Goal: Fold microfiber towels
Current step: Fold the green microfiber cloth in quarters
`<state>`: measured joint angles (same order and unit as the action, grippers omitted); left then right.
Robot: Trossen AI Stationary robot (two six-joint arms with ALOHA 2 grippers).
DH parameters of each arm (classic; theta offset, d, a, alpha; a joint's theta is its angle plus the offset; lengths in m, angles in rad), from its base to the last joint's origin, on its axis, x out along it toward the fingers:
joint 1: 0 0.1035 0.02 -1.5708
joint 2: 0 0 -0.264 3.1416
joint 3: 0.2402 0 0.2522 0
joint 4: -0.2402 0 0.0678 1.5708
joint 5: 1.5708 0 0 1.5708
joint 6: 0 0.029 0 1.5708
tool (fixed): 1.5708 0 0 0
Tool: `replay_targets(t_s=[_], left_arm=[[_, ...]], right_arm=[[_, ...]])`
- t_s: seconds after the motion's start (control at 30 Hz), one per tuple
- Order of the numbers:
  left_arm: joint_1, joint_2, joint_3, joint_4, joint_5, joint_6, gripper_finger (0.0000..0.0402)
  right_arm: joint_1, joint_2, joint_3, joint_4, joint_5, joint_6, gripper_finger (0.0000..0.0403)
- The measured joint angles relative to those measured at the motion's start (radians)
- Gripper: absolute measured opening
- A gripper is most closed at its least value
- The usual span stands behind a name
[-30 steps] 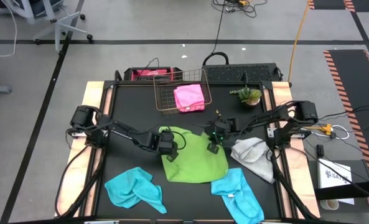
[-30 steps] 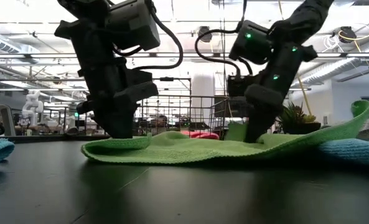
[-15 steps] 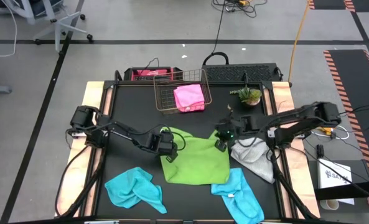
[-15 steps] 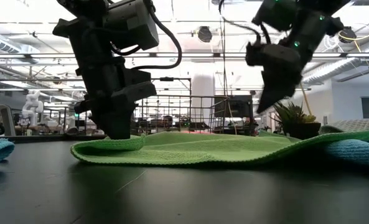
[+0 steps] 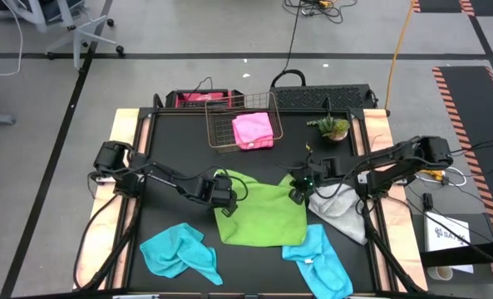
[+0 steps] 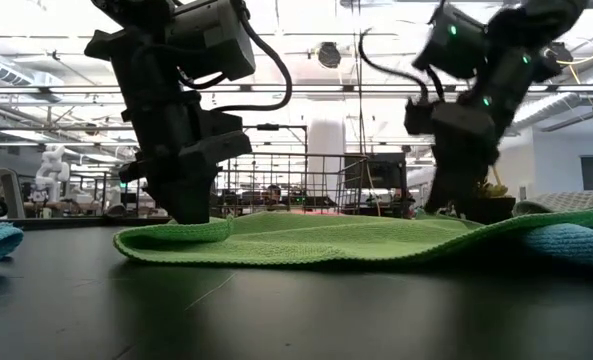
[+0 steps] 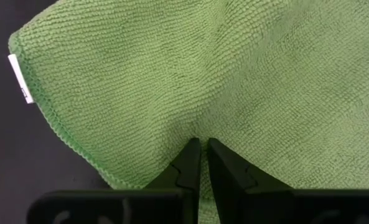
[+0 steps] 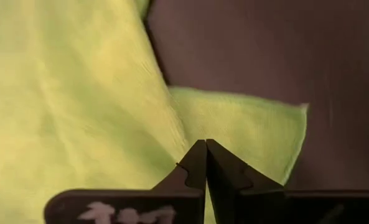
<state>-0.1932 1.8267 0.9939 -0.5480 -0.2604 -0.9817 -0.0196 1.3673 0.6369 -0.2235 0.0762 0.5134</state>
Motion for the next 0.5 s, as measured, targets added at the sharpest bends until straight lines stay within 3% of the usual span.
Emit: replay_targets(t_s=[0.27,0.5], left_arm=[[-0.007,0.000,0.000,0.000,0.001,-0.016,0.0035],[-0.032,0.000,0.000,-0.003,0.021,-0.042,0.0035]], right_arm=[[-0.004,0.021,-0.164,0.256,0.075,-0.001,0.0000],[-0.052,0.011,-0.216,0.280,0.188,-0.037,0.0000]])
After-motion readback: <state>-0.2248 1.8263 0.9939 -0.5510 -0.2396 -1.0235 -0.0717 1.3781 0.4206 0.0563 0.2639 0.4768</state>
